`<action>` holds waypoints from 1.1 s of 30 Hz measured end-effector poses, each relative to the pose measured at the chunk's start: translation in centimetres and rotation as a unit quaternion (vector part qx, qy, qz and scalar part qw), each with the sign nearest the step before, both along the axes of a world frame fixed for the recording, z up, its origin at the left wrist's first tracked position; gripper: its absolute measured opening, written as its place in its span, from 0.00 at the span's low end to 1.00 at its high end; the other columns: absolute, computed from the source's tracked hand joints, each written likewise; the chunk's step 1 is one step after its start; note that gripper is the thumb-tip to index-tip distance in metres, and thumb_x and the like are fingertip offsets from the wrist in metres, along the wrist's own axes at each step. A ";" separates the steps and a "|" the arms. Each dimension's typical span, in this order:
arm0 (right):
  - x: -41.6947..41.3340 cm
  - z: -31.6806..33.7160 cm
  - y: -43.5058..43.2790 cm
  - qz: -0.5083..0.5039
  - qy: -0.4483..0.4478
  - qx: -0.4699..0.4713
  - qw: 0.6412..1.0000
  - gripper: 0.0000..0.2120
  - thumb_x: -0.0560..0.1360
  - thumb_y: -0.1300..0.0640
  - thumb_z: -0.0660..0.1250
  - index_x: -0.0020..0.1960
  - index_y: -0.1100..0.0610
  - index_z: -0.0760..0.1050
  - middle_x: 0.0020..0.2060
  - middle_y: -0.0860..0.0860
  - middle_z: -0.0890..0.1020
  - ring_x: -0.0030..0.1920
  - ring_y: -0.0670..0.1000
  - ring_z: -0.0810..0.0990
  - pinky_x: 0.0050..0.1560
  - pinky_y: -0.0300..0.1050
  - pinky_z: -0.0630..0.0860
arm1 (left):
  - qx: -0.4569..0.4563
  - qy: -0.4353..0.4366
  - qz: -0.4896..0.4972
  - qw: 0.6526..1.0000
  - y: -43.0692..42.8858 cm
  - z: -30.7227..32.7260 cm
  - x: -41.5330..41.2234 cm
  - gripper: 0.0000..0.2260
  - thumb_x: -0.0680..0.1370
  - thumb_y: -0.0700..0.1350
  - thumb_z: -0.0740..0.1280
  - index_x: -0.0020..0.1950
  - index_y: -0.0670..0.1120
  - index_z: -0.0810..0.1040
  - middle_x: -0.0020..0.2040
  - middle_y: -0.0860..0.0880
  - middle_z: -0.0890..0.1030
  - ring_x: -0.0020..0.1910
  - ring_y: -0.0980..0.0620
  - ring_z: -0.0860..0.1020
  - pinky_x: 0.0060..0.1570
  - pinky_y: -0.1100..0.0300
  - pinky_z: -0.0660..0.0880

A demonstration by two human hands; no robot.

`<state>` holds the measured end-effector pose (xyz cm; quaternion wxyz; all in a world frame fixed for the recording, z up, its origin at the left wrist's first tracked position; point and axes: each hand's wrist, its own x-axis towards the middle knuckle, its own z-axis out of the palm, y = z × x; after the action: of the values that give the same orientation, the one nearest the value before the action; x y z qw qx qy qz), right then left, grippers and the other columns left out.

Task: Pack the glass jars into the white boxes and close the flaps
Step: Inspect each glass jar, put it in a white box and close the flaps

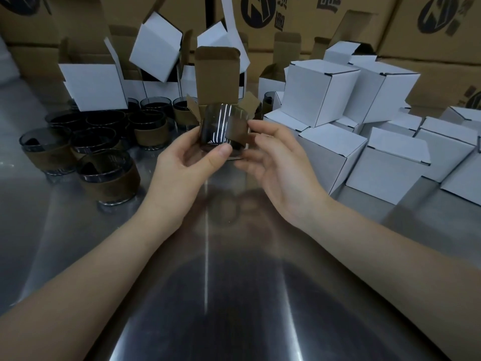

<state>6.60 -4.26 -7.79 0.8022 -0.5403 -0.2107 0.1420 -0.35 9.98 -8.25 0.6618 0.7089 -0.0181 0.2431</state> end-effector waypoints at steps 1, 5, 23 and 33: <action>-0.1 0.0 0.1 -0.002 -0.017 -0.010 1.000 0.11 0.81 0.65 0.58 0.56 0.55 0.77 0.55 0.58 0.80 0.48 0.54 0.83 0.52 0.48 0.80 | -0.022 0.008 -0.007 1.000 0.1 -0.1 0.1 0.20 0.74 0.48 0.71 0.65 0.45 0.76 0.58 0.48 0.83 0.60 0.51 0.80 0.62 0.53 0.75; -0.5 -0.1 0.2 -0.011 -0.065 -0.024 0.998 0.11 0.78 0.67 0.63 0.54 0.54 0.77 0.51 0.57 0.79 0.49 0.54 0.81 0.51 0.48 0.79 | -0.129 0.030 -0.038 0.990 0.4 -0.3 0.4 0.23 0.73 0.49 0.71 0.64 0.38 0.76 0.59 0.40 0.81 0.61 0.43 0.79 0.61 0.47 0.76; 1.9 1.4 -0.6 -0.010 -0.162 -0.156 0.974 0.27 0.67 0.64 0.78 0.62 0.56 0.73 0.54 0.47 0.80 0.54 0.42 0.80 0.55 0.36 0.77 | -0.137 0.056 0.144 0.978 0.6 -0.2 1.0 0.02 0.81 0.43 0.63 0.53 0.50 0.73 0.53 0.45 0.82 0.49 0.46 0.84 0.45 0.56 0.81; 2.7 2.9 1.1 0.063 -0.357 -0.377 0.852 0.29 0.66 0.54 0.79 0.62 0.49 0.69 0.69 0.46 0.63 0.70 0.46 0.62 0.67 0.38 0.65 | -0.055 0.038 0.213 0.975 1.6 -0.7 1.1 0.13 0.77 0.30 0.62 0.56 0.46 0.75 0.56 0.49 0.80 0.52 0.58 0.79 0.56 0.58 0.77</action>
<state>9.35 -3.15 -4.93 0.3958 -0.8006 -0.4462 0.0582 0.72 11.53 -8.97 0.6333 0.6674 0.1717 0.3522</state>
